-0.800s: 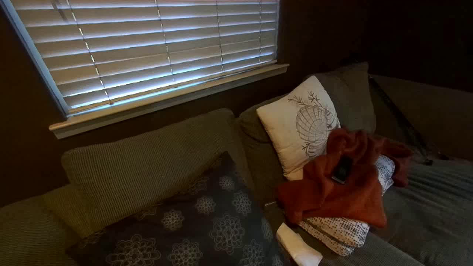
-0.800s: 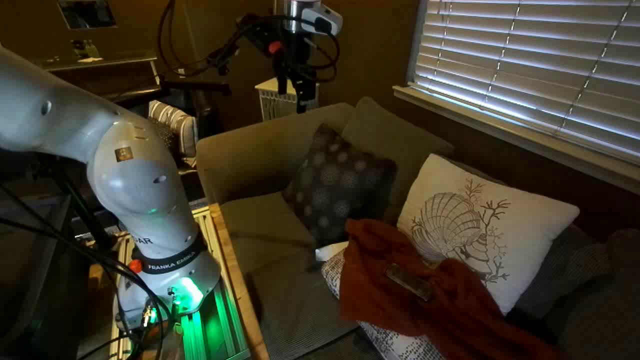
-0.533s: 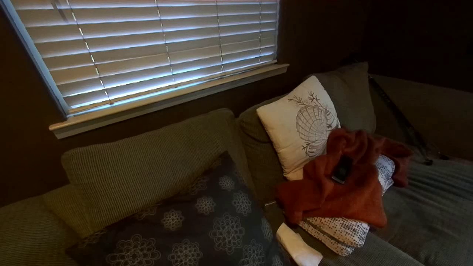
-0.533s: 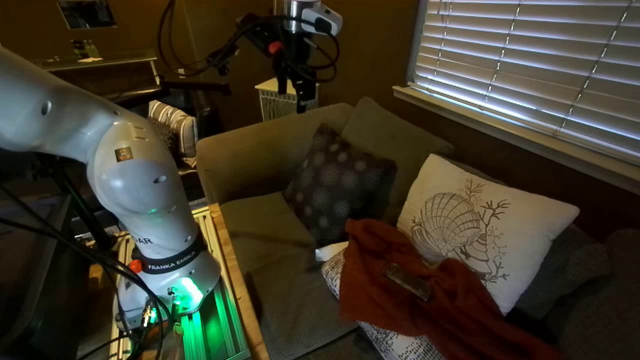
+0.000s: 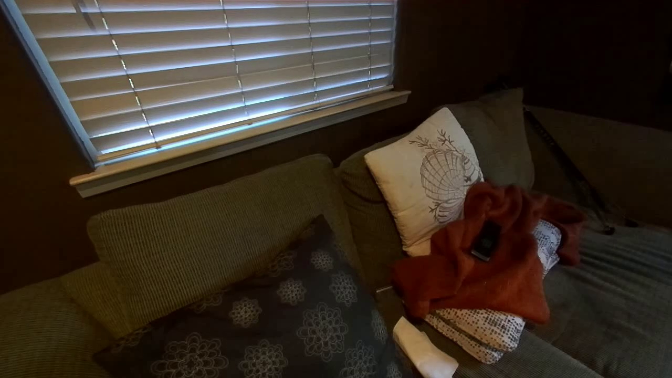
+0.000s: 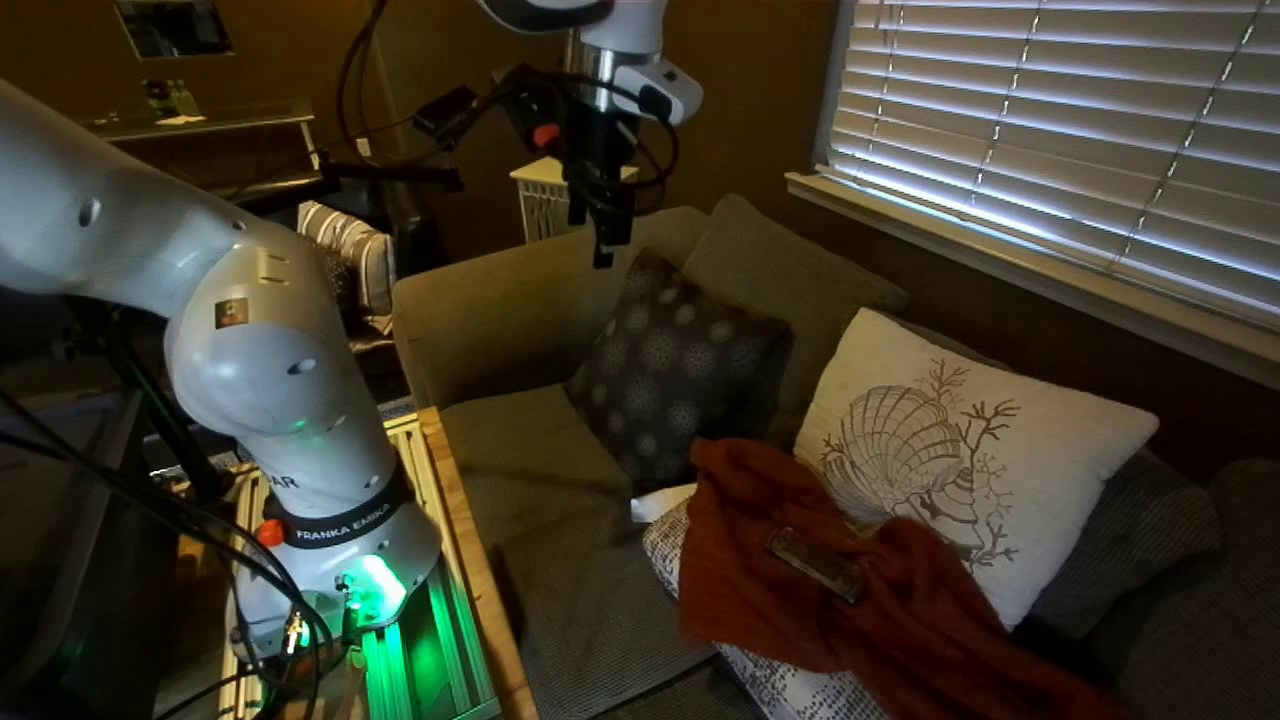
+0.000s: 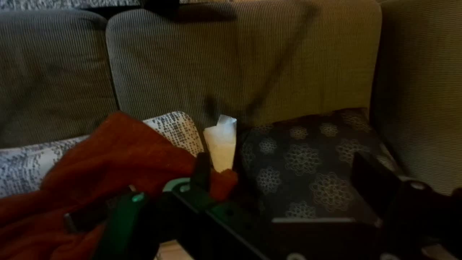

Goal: Fold the towel from top to bottom.

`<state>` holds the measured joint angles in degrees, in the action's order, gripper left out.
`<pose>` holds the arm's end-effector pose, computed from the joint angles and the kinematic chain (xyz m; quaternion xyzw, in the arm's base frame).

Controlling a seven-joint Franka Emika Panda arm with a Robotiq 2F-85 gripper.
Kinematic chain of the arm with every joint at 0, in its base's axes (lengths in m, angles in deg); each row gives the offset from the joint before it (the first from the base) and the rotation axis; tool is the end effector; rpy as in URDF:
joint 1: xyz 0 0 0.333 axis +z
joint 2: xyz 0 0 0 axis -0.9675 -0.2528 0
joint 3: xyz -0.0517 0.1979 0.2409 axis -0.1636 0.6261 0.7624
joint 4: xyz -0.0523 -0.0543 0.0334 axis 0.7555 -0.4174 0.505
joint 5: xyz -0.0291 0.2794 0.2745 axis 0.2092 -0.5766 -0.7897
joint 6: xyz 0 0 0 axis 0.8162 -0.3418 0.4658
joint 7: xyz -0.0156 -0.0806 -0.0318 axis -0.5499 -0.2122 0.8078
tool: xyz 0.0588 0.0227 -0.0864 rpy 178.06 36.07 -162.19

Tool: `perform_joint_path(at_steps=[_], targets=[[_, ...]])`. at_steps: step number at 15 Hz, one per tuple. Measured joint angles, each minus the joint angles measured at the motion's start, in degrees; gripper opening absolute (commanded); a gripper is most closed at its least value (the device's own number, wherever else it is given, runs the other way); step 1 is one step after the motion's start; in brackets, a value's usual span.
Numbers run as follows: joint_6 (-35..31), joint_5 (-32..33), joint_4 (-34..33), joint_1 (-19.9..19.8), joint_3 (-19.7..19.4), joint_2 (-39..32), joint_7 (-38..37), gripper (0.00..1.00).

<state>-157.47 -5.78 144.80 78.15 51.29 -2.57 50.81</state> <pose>0.3380 0.0324 0.4592 -0.9935 0.0441 0.0460 0.0945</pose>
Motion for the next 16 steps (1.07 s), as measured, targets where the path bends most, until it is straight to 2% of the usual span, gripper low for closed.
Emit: perform_joint_path(at_steps=[3, 7, 16], targets=[[-3.75, 0.53, 4.55, -3.97, -0.07, -1.83, -1.51, 1.0], [-13.1, 1.73, 9.49, -8.16, -0.78, -5.34, -2.17, 1.0], [-14.33, 1.78, 9.58, -8.71, -1.16, -6.71, -2.2, 1.0]])
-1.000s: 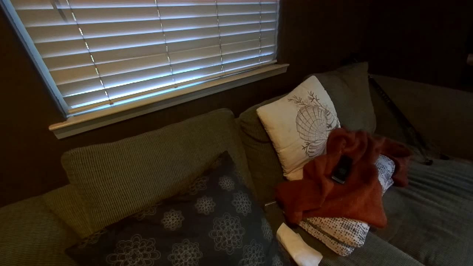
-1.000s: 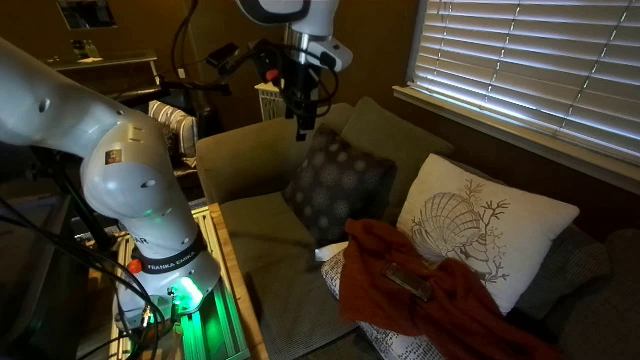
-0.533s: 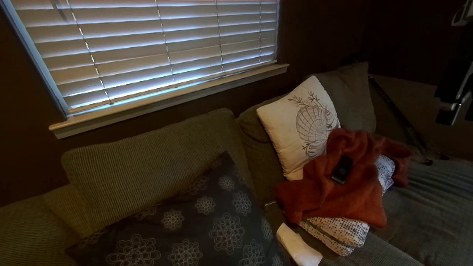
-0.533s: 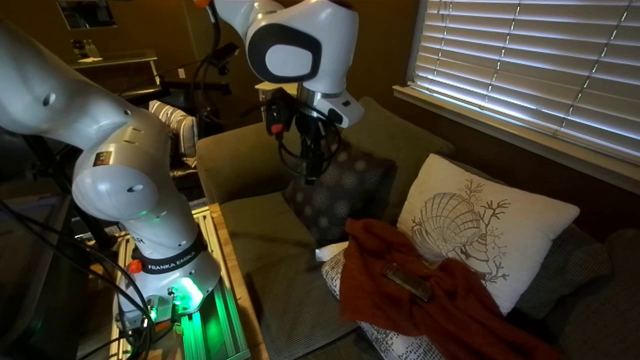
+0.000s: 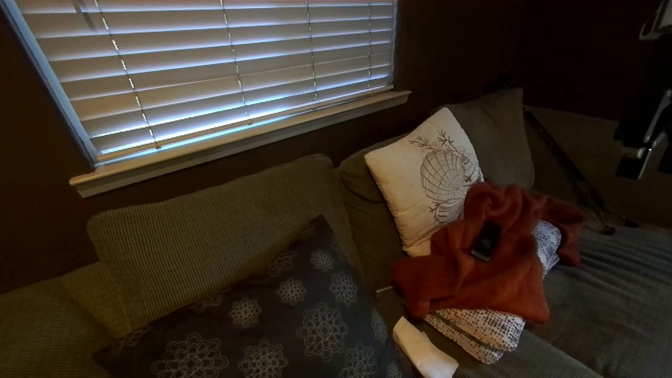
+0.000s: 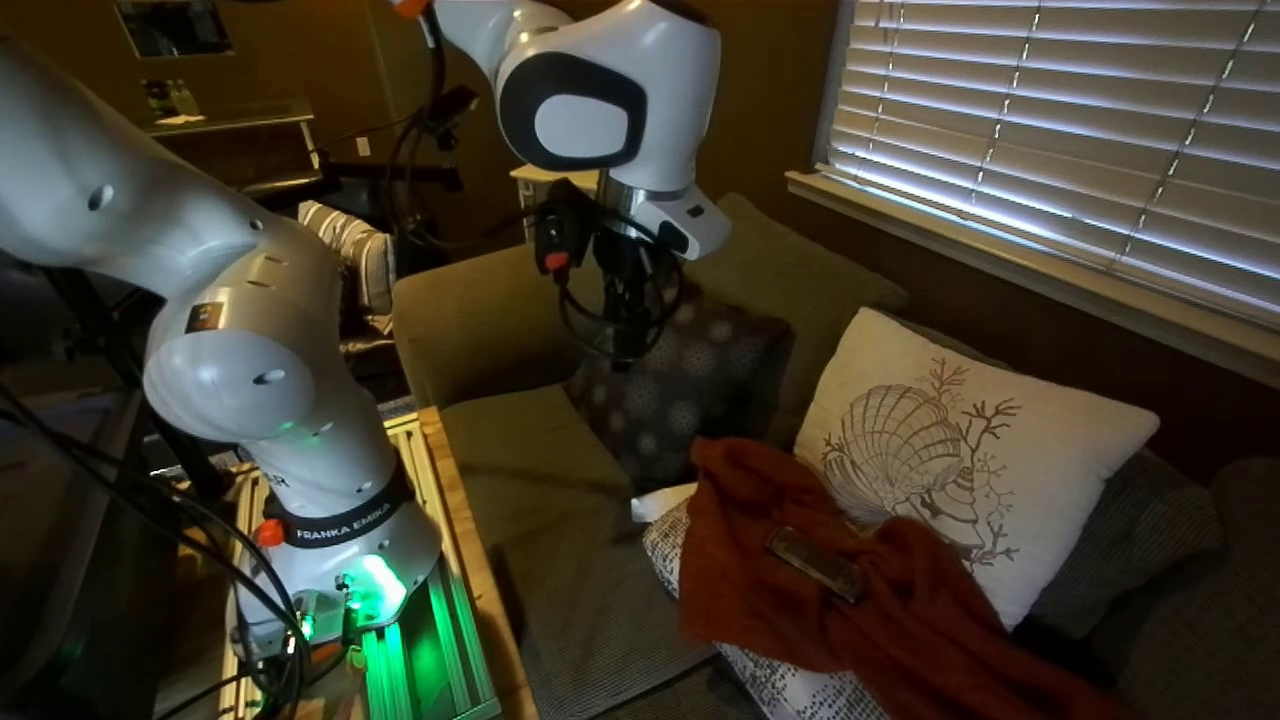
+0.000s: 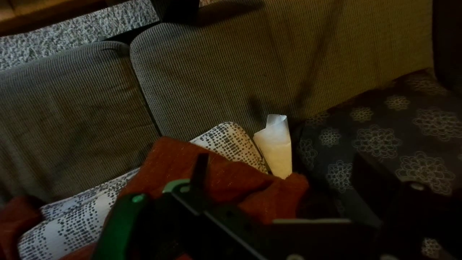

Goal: Fold the towel from top to bottom.

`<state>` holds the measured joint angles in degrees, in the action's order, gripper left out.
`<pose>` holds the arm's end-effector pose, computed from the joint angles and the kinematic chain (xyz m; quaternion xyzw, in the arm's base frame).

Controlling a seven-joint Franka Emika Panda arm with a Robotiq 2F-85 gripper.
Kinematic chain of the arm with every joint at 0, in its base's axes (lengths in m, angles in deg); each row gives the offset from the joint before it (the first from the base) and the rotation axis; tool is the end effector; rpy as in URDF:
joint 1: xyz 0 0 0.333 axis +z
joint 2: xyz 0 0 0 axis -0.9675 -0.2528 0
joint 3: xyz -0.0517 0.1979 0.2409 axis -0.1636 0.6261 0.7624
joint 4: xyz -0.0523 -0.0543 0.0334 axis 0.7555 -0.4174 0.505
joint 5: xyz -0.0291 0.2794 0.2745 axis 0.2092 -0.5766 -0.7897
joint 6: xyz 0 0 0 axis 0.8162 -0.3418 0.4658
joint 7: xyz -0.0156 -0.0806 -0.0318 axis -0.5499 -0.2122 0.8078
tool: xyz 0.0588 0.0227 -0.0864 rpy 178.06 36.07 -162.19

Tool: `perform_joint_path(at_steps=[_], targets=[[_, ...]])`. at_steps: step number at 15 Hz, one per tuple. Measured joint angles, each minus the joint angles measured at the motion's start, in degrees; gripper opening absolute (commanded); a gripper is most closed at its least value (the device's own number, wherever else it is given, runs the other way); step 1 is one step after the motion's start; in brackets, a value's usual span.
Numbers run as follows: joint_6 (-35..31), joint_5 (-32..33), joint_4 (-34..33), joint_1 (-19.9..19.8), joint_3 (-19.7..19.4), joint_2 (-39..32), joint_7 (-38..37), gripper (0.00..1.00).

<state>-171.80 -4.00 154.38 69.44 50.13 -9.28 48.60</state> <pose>0.3366 -0.0329 0.3623 -0.9820 0.1624 0.0572 0.0776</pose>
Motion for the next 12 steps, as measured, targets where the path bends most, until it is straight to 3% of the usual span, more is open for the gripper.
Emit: perform_joint_path(at_steps=[8, 12], targets=[[-0.69, 0.15, -0.19, -0.38, 0.01, -0.23, -2.19, 1.0], [-9.68, 4.23, -1.74, -6.1, -0.55, -5.02, -9.01, 1.0]])
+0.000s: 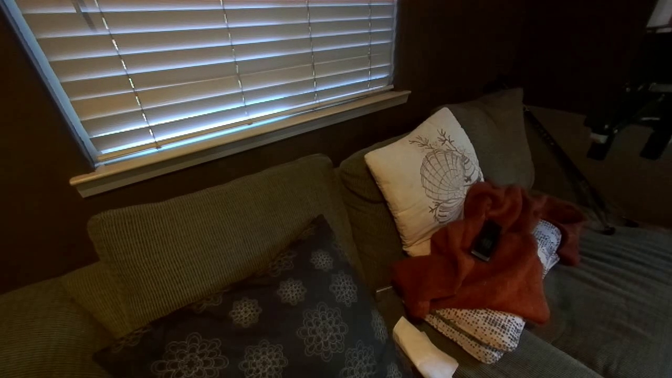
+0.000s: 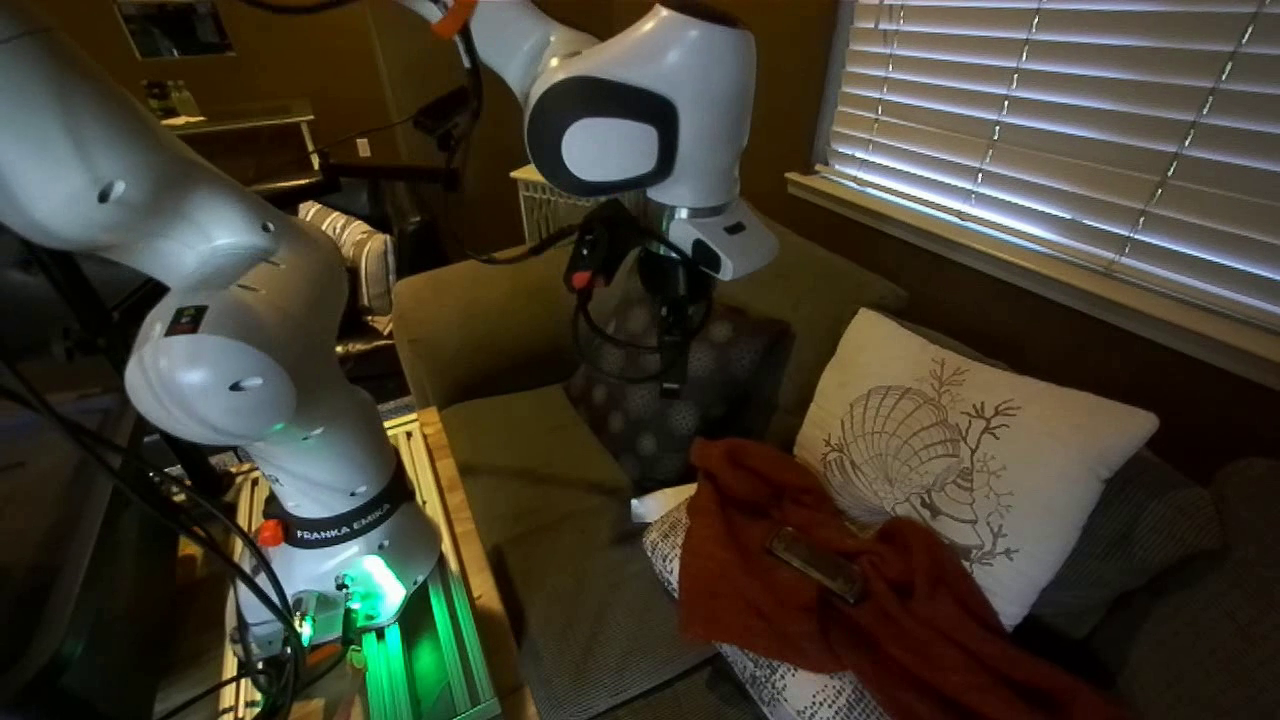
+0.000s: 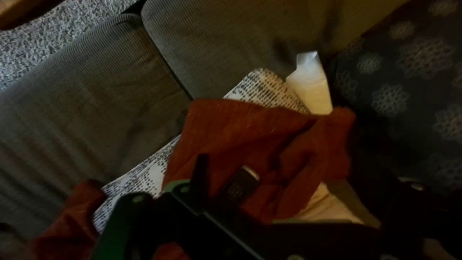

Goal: Fold the towel from top to bottom.

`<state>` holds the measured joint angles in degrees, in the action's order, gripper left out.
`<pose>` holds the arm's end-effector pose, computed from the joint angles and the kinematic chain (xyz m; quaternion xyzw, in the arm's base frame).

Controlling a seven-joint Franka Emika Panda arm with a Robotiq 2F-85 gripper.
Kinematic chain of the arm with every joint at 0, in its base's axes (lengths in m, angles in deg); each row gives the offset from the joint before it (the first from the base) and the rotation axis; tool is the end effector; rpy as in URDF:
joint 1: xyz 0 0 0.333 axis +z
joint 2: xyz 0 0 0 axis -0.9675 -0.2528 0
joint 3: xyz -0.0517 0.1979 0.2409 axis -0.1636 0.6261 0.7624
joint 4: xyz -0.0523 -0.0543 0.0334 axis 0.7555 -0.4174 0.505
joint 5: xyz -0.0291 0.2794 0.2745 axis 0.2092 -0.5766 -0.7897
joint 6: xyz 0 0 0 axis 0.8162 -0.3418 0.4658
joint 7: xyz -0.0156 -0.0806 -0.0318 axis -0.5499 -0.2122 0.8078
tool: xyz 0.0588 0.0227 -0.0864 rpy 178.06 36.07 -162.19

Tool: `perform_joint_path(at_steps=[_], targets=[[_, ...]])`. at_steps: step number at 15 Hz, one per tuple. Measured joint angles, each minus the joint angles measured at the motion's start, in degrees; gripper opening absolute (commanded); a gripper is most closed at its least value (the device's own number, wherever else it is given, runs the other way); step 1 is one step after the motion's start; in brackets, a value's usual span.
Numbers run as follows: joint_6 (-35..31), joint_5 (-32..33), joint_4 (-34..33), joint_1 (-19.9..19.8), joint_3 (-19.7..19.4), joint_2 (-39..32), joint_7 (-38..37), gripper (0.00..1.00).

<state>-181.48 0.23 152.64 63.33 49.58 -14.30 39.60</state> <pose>0.3581 -0.0841 0.3577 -0.9589 0.2803 0.0027 0.0447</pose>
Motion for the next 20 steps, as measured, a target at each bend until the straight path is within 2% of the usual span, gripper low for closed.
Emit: perform_joint_path(at_steps=[4, 8, 11, 12, 18, 20], targets=[[-10.44, 6.93, -2.49, -5.51, 0.09, -8.32, -8.94, 1.0], [-17.98, 17.86, -5.82, -7.37, 1.38, -17.59, -22.34, 1.0], [-18.61, 24.64, -9.94, -6.45, 1.21, -23.79, -29.9, 1.0], [-18.61, 25.65, -12.37, -4.93, 0.44, -27.02, -31.17, 1.0], [-18.66, 25.34, -19.0, 1.21, -2.61, -35.7, -31.05, 1.0], [-18.66, 25.33, -20.27, 1.89, -2.83, -37.42, -31.05, 1.0]])
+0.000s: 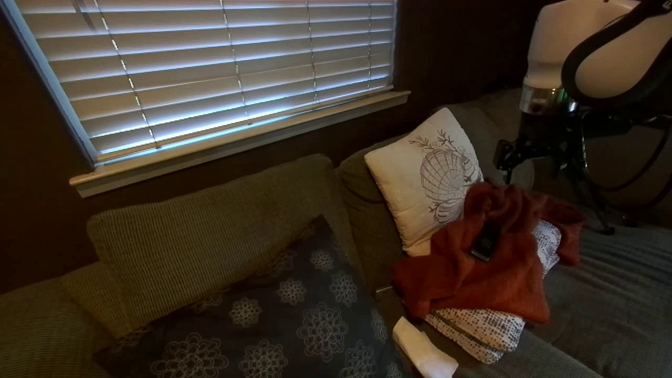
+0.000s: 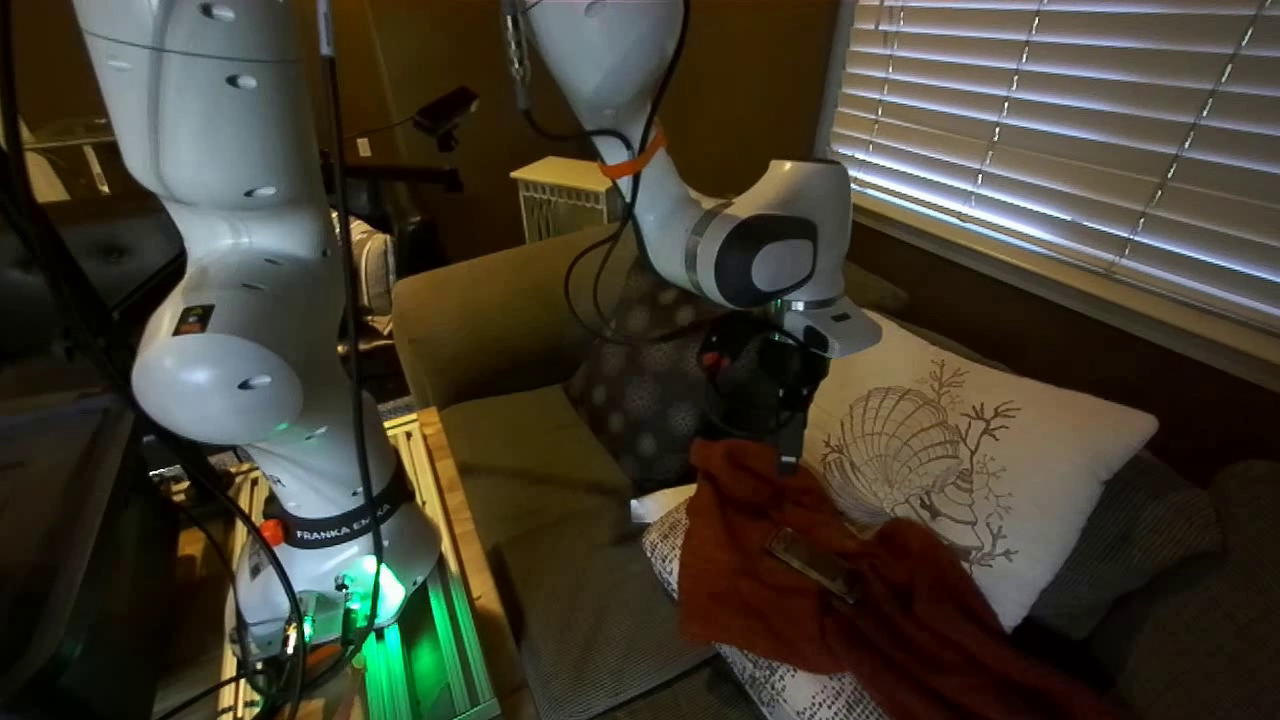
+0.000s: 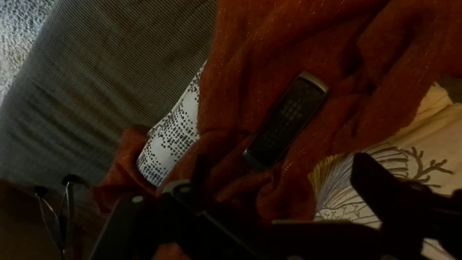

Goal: Fold the towel from top to bottom.

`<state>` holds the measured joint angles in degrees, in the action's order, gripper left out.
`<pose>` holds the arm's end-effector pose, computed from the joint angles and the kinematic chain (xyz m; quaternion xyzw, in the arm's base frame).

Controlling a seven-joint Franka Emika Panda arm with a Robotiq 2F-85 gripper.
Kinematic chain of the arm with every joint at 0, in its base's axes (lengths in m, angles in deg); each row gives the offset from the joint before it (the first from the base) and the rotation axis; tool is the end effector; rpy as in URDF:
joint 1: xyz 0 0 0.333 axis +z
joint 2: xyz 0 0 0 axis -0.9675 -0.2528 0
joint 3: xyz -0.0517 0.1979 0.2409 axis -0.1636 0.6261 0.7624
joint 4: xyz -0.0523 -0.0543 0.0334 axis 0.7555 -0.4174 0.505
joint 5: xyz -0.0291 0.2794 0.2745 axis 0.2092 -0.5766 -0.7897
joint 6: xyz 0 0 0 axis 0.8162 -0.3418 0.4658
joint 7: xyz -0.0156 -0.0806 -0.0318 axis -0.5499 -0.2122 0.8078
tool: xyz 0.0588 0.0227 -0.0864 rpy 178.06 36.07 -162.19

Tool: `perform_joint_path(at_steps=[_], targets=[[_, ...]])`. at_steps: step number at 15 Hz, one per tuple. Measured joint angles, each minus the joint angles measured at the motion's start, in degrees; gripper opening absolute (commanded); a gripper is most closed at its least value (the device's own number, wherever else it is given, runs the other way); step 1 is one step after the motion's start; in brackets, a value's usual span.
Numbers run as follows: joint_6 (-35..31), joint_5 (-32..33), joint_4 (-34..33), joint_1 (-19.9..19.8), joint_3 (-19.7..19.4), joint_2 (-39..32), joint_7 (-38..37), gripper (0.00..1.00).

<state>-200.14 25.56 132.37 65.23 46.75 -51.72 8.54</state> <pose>0.4917 -0.1220 0.2396 0.9224 -0.3740 0.0364 0.0897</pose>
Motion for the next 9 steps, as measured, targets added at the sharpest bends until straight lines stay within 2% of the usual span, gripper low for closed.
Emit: perform_joint_path(at_steps=[5, 9], targets=[[-0.58, -0.08, -0.38, 1.17, -1.41, -0.66, 0.54, 1.0], [-7.93, -0.06, -0.68, 4.26, -4.0, -4.09, 1.02, 1.0]])
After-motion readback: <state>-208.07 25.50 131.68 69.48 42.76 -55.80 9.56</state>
